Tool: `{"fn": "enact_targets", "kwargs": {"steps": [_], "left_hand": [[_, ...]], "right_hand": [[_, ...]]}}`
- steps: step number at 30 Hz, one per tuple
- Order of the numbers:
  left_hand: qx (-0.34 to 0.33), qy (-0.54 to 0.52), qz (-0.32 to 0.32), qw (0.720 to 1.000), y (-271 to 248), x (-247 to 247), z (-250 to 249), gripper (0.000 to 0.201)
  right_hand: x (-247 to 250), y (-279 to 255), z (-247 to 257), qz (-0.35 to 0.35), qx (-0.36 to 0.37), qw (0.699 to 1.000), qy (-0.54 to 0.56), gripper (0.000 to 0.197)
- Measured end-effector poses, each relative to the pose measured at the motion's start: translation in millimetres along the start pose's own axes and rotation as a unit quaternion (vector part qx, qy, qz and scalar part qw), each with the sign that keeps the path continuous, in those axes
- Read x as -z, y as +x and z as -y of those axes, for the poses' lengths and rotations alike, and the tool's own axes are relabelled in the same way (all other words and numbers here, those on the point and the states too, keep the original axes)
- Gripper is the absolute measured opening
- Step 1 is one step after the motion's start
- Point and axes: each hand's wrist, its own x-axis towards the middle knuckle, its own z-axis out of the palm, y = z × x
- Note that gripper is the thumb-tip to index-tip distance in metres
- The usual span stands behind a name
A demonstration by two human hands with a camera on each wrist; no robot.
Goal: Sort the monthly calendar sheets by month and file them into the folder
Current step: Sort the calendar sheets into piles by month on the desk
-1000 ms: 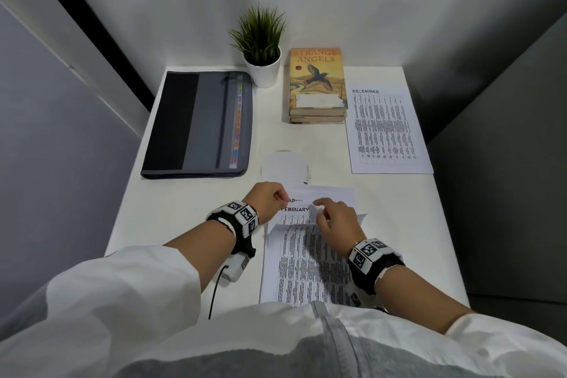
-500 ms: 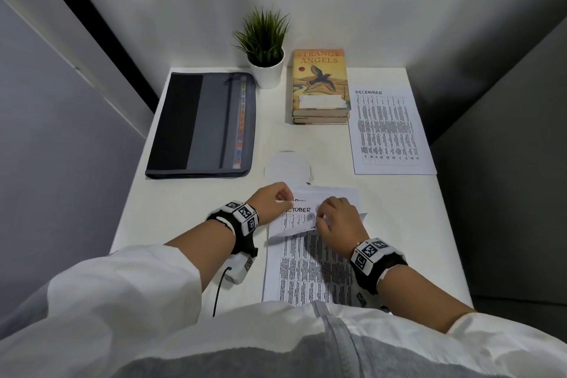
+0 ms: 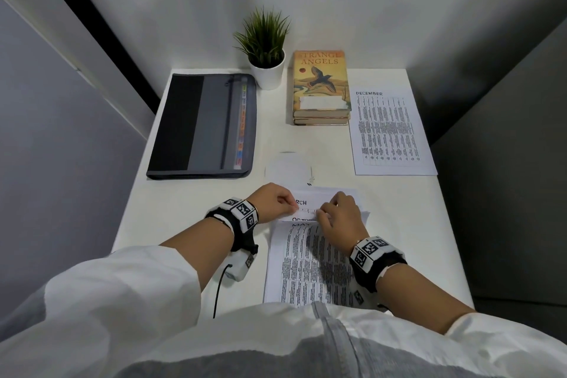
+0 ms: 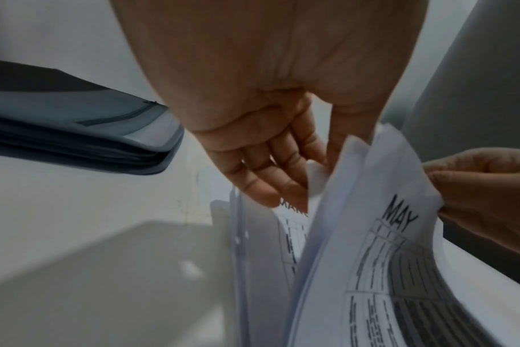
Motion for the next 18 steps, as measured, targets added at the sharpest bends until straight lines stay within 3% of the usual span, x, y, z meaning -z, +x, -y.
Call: {"fn": "enact_targets", "kwargs": {"steps": [4, 9, 12, 18], "left_hand": [[-0.001, 0.074, -0.119, 0.990, 2.1, 2.7, 0.2, 0.019], [0.011, 0.177, -0.088, 0.980, 7.2, 3.6, 4.1, 0.025], [-0.011, 0.203, -0.090, 0.975, 4.8, 2.0, 2.8, 0.021], [-0.020, 0.123, -0.091, 0.988, -0.5, -2.3, 2.2, 0.025]], "right_hand": [[0.1, -0.2, -0.9, -0.008, -0.003, 1.000, 0.004, 0.032], [0.6, 4.1, 2.0, 0.028, -0.031, 0.998, 0.057, 0.022], [-1.1, 4.8, -0.3, 0.055, -0.038, 0.997, 0.036, 0.038], [-4.3, 7.2, -2.0, 0.082, -0.029, 0.996, -0.022, 0.048]]}}
